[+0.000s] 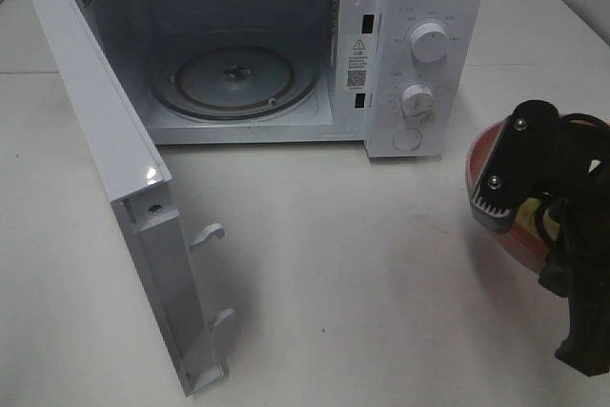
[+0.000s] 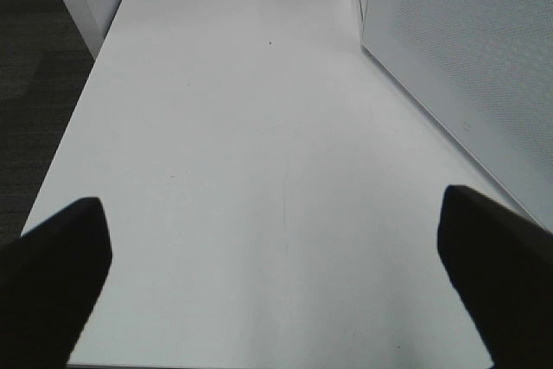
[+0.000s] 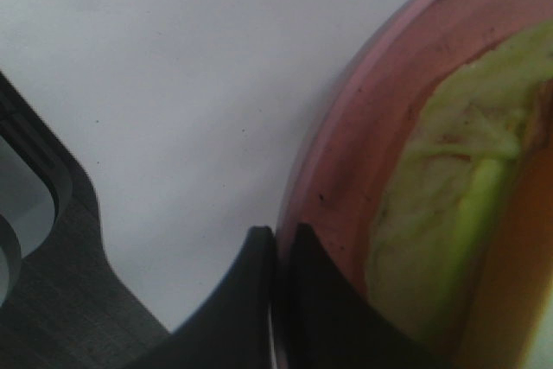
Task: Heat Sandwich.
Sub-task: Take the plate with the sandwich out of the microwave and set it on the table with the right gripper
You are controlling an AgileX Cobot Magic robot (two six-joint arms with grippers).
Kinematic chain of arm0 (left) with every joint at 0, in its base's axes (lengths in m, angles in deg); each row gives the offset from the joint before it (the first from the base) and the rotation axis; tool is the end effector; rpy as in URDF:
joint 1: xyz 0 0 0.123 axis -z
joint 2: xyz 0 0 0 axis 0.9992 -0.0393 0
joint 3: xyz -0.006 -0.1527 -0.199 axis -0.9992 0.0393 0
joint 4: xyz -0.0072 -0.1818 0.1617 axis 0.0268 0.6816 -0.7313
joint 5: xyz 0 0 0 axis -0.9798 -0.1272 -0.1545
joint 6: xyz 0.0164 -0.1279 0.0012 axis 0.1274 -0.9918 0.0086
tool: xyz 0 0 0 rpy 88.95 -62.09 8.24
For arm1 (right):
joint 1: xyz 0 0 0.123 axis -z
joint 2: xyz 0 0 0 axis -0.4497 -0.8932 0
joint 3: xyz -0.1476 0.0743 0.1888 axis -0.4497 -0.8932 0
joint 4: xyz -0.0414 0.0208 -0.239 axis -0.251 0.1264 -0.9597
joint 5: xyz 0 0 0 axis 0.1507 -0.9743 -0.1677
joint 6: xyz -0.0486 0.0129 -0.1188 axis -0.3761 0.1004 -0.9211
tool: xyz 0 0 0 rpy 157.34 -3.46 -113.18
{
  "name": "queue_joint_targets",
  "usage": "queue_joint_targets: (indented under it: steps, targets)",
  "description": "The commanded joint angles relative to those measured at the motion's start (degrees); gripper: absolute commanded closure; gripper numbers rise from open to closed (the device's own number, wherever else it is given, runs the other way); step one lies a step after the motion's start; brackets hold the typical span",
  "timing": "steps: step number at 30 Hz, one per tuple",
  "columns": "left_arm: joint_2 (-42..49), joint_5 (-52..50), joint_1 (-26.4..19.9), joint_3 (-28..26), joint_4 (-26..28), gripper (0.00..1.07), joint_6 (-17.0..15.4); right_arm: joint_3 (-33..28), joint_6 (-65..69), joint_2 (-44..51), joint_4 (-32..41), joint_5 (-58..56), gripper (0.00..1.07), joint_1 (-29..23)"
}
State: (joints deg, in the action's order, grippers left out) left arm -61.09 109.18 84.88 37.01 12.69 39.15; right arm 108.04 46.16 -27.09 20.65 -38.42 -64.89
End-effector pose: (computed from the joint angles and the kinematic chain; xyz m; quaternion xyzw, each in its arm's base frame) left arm 0.0524 0.0035 0.2592 -0.0041 0.8527 0.0273 0.5216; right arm 0.1811 0.1096 0.1639 -0.4664 0.8625 -0.0711 0.1831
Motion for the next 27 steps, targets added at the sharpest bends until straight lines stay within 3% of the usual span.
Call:
queue_joint_targets:
  steps: [1,13,27]
  targets:
    - [0.97,-0.63,-0.11,0.11,-0.17,0.09,-0.23,-0.06,6.47,0.69,-2.75,-0.69,1.07,0.06]
    - [0.97,-0.63,-0.11,0.11,-0.17,0.09,-0.23,-0.06,22.8,0.69,-3.95,-5.44,1.07,0.06]
    - [0.97,-0.63,-0.11,0.11,-0.17,0.09,-0.23,-0.06,27.27,0.69,-4.01,-5.73,1.07,0.23]
